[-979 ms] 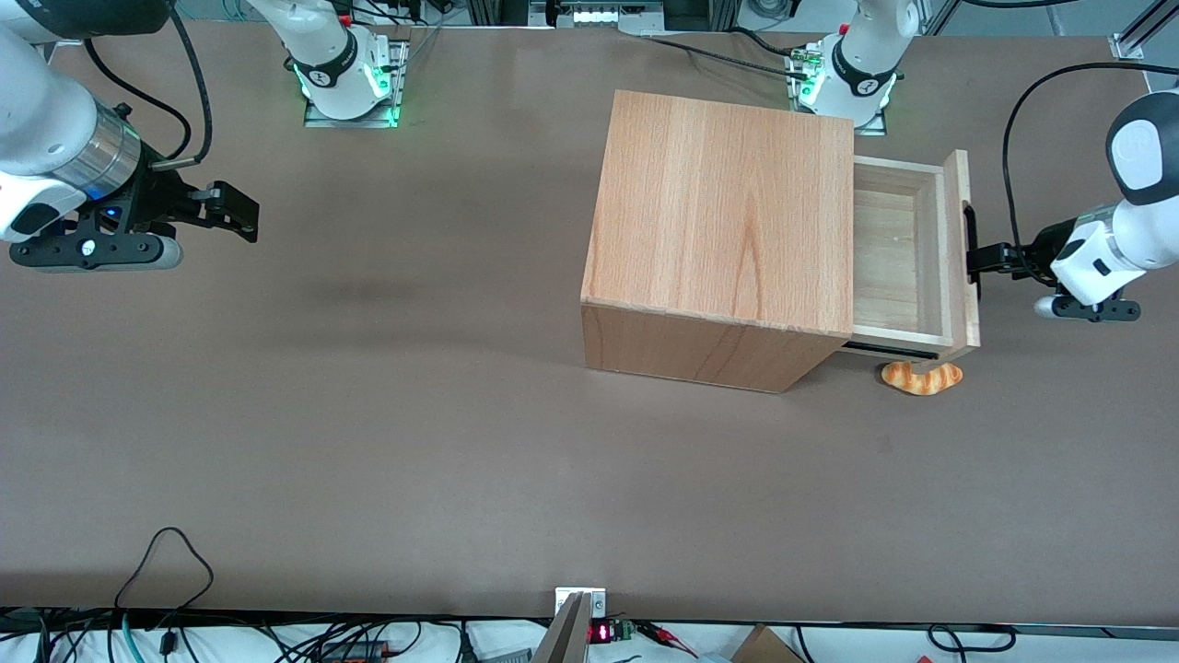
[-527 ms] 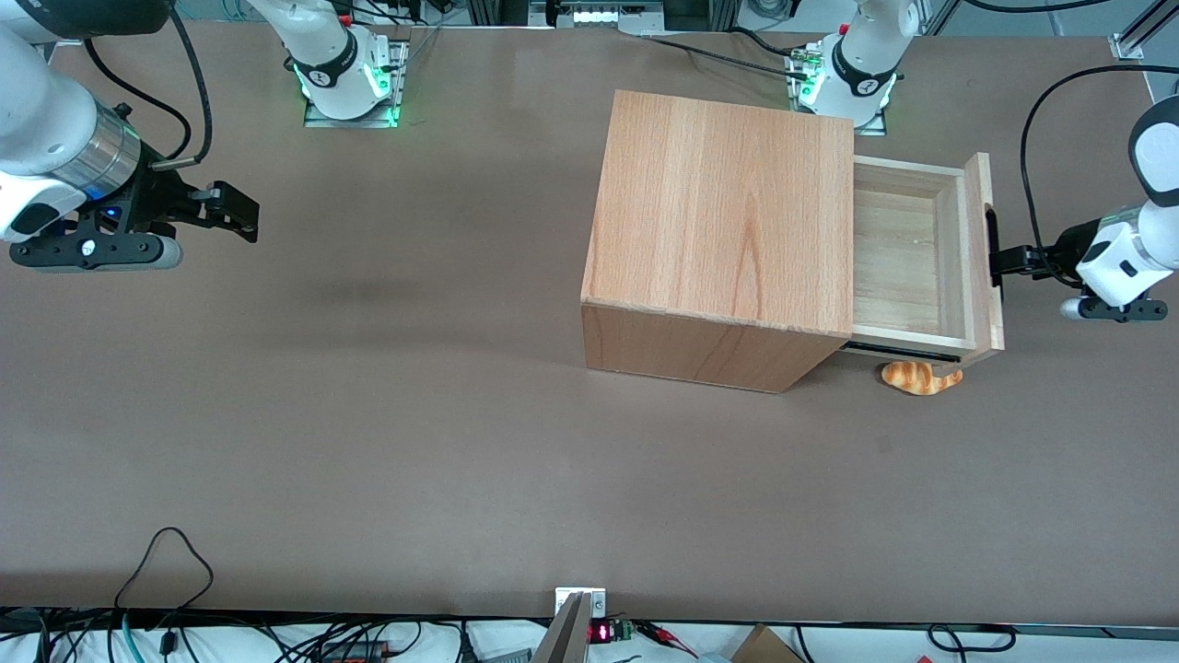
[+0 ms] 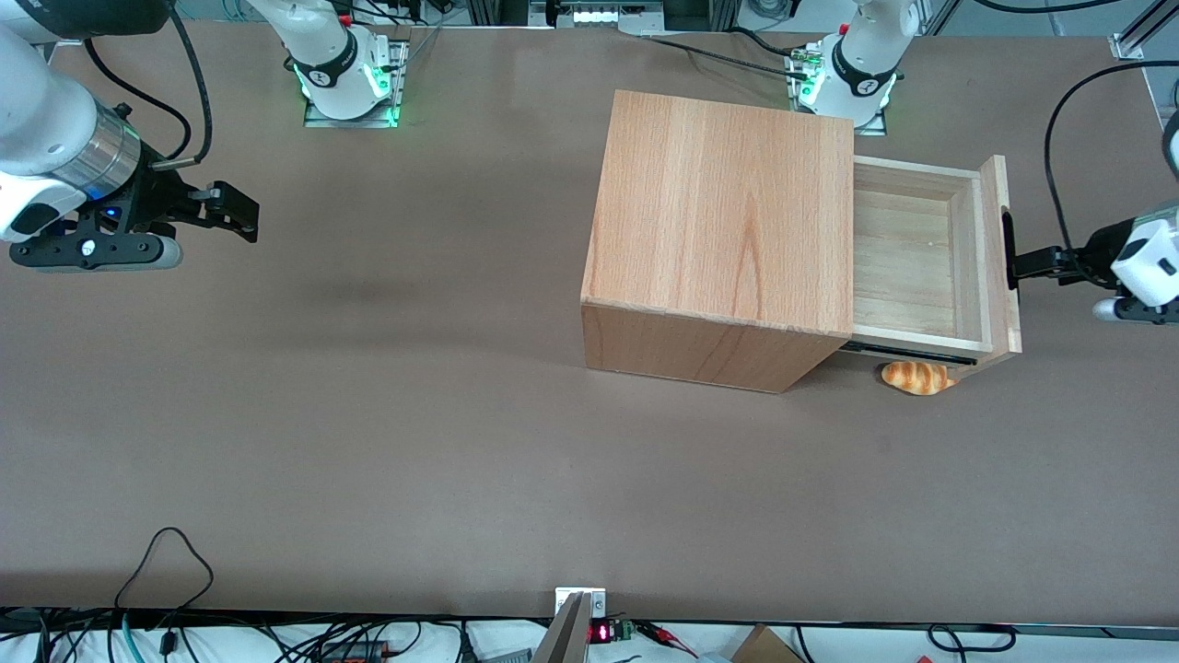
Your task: Open top drawer with left arm
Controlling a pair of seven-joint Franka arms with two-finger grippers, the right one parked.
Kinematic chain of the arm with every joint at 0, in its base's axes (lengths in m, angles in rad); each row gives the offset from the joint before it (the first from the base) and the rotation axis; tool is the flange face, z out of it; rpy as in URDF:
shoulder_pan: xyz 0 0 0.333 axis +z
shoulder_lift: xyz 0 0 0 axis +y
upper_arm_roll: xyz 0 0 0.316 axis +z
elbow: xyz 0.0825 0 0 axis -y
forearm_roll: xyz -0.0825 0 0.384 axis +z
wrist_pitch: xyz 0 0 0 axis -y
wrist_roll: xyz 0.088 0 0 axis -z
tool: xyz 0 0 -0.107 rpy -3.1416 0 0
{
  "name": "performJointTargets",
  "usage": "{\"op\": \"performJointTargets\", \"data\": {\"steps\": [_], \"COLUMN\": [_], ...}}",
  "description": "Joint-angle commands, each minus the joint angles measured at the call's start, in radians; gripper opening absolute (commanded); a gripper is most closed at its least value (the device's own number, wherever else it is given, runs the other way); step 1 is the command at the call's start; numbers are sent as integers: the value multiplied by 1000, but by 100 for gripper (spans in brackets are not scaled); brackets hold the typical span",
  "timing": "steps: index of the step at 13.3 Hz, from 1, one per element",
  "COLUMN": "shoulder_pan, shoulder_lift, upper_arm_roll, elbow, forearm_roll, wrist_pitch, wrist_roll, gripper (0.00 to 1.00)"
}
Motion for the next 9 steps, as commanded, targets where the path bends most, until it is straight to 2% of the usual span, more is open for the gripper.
{"op": "performJointTargets", "data": {"steps": [1,6,9], "shoulder_pan": [15,9,5], "shoulder_lift": [-14,-34,-40], "upper_arm_roll": [-7,-17,-54], "elbow": [111,252,332], "forearm_roll": [-8,-8,-8], "wrist_pitch": [-106,-189,-255], "wrist_roll": [33,16,-33], "gripper": [100,100,100]}}
